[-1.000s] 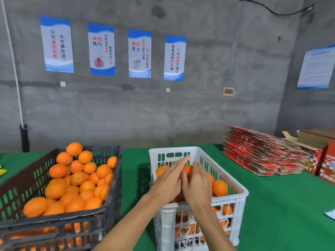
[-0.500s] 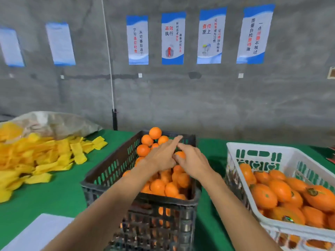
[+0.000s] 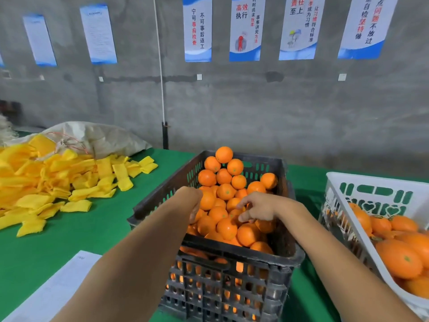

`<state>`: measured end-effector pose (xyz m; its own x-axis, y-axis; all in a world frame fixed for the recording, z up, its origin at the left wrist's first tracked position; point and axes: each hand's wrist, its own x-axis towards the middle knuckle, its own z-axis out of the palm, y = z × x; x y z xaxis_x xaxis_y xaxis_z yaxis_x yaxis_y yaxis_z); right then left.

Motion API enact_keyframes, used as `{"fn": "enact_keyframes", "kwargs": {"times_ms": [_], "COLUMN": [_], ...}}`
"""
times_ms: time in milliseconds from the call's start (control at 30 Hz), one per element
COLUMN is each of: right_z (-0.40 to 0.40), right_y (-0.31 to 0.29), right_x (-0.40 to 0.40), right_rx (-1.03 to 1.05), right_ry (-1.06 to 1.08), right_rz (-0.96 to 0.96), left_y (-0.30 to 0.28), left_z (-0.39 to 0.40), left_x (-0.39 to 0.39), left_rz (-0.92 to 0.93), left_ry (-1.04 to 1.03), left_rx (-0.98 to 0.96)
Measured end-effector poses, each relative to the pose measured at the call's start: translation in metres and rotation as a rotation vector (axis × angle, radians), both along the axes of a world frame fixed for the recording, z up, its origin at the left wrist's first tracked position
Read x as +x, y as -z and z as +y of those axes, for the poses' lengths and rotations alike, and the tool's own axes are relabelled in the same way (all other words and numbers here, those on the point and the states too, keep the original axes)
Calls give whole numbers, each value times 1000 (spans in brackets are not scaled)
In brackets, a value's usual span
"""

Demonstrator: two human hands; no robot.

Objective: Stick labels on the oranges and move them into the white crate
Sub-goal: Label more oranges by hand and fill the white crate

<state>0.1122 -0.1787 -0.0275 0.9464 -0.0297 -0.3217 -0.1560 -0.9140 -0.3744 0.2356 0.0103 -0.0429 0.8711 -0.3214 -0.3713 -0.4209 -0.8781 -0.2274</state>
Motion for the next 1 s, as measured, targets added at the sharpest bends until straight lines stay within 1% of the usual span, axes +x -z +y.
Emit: {"fn": "enact_keyframes", "kwargs": {"times_ms": [100,167,200,267,400,467,500,600,667,733,833,900,1000], "right_z": [-1,1,5,13,19,17,16,11,7,-2,-5,0,9], "right_y": [-3,-10,-16,-28,-53,-59,-57,-42,-24,4,59,97,148], "right_x": [-6,-14,-20,-34,-82,-122,-144,-199,-226,-248,-276,-285,-290], "right_rx": [-57,-15,29,98,109,200,244,368,426,447,446,456,473], "right_ry": [17,23,27,64,258,305,311,348,432,498,557,573,557], "right_rz": [-94,-242,-336,-536,-869,-1029,-1099,-1236,-1250,-1236,-1157,-1075,-917], "left_y": [-15,-32,-40,-56,-75,-83,-84,-76,-58,-29,29,72,130], "left_z": [-2,-1,-1,-4,-18,-27,-31,-51,-66,-80,-87,-86,-78], "left_x": [-8,-18,-26,-50,-119,-155,-174,-234,-272,-304,-330,-332,-329], "left_rz": [-85,-206,-262,-327,-390,-368,-375,-483,-552,-537,-419,-292,-46], "left_ry": [73,166,226,353,527,588,616,717,781,830,775,666,453], "left_rx": [-53,-196,-300,-579,-1135,-1335,-1385,-1421,-1371,-1305,-1255,-1237,-1186]}}
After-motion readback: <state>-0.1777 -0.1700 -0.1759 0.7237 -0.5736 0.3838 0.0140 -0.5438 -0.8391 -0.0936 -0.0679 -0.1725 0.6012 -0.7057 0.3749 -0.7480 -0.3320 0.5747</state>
